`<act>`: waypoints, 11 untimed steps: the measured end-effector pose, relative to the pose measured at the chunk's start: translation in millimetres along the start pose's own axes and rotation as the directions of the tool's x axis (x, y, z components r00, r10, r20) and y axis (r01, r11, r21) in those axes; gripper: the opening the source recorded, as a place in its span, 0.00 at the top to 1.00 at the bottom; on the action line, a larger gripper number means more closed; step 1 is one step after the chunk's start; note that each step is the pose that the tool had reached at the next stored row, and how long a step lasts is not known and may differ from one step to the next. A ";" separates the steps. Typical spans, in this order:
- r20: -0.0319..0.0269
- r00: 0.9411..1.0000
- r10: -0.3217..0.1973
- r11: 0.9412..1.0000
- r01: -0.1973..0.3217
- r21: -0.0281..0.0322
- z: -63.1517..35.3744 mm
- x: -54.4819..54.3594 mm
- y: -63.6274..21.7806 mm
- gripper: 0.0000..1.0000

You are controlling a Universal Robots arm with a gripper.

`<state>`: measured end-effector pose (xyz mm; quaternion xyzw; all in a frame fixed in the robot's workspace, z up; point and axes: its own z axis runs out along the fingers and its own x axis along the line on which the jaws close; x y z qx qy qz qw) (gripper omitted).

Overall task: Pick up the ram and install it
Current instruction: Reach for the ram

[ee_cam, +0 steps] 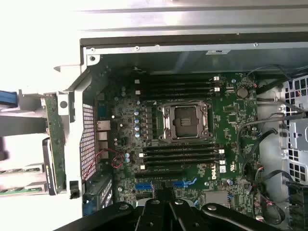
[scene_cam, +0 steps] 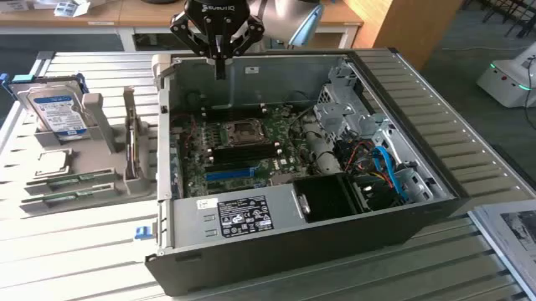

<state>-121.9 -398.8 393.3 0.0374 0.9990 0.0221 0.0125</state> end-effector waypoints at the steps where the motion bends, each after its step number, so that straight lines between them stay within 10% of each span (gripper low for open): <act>1: 0.000 1.000 0.000 1.000 0.000 0.000 0.0 0.0 0.0 0.90; 11: 0.000 1.000 0.000 1.000 0.000 0.000 -0.1 2.7 -0.2 0.90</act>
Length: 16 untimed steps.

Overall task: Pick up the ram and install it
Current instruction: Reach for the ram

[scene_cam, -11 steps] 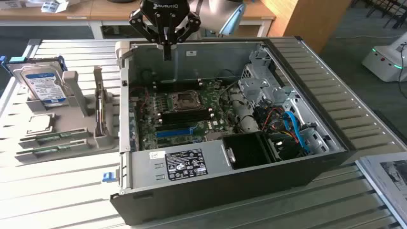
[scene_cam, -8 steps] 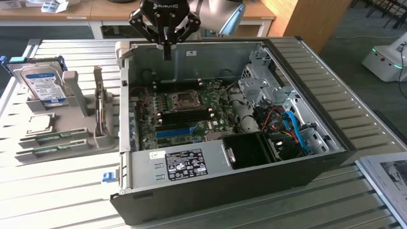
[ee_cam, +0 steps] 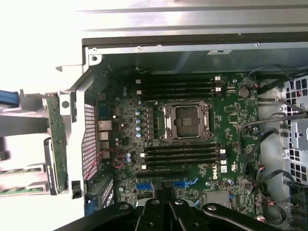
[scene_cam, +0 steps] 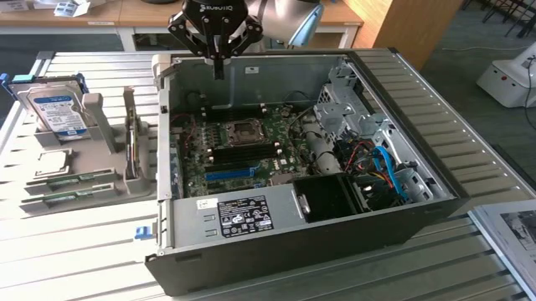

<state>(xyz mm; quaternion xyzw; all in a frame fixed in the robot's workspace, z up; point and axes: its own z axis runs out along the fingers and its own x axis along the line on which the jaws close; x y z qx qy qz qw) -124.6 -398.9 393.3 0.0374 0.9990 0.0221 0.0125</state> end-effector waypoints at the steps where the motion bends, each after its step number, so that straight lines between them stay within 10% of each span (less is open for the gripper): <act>1: 0.000 1.000 0.000 1.000 0.000 0.000 0.0 0.5 0.0 0.90; 16: 0.000 1.000 0.000 1.000 0.000 0.000 0.3 10.1 -0.8 0.90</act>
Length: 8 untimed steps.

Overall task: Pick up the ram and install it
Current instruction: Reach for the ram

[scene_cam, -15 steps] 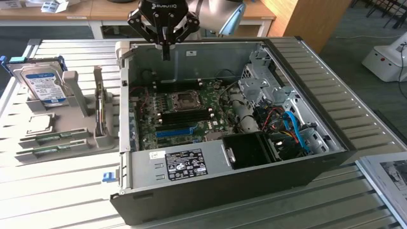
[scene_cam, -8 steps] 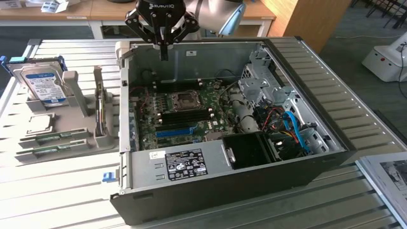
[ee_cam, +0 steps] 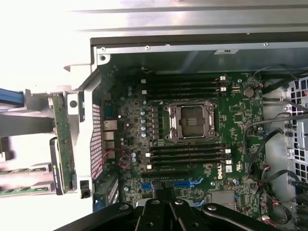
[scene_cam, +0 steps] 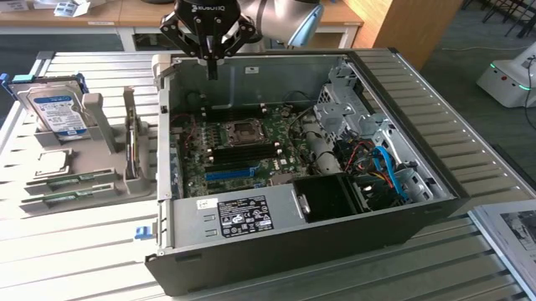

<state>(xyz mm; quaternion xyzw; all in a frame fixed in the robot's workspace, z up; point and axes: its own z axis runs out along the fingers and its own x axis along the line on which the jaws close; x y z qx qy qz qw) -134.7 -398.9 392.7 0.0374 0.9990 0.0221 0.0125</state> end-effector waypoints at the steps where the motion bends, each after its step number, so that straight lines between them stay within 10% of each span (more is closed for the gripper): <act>1: 0.000 1.000 0.000 1.000 0.000 0.000 0.1 1.1 -0.1 0.90; 8: 0.000 1.000 0.000 1.000 0.000 0.000 0.4 9.4 -0.7 0.90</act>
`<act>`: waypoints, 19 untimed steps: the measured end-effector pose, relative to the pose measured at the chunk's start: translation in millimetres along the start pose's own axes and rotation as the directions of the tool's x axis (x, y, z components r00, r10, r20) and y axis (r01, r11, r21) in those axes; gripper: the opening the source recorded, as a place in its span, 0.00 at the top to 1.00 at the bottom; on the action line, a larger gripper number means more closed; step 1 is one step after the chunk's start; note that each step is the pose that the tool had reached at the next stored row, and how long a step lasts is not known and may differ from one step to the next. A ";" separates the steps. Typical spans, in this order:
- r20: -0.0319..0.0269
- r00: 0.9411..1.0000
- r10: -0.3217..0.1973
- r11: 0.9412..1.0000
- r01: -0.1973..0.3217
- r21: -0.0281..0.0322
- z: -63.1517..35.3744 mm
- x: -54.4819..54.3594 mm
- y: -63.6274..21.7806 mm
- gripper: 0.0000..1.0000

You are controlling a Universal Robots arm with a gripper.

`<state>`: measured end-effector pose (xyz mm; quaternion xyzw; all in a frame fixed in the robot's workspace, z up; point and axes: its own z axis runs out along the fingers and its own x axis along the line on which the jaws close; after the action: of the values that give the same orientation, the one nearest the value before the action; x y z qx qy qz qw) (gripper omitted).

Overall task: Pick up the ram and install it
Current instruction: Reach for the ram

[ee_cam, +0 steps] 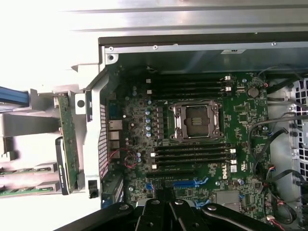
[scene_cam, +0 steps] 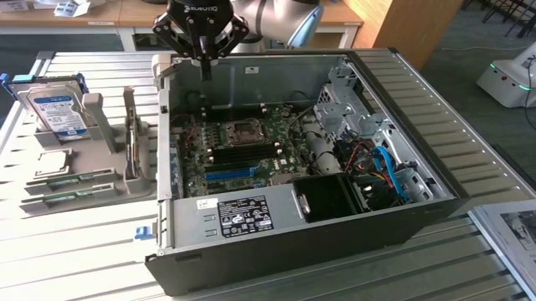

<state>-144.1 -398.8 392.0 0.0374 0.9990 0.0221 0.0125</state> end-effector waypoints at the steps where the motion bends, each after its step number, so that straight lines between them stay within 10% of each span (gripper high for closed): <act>1: 0.000 1.000 0.000 1.000 0.000 0.000 0.0 1.2 -0.1 0.90; 19: 0.000 1.000 0.000 1.000 0.000 0.000 1.2 22.2 -1.7 0.90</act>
<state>-166.3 -398.8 390.2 0.0374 0.9990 0.0221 0.0125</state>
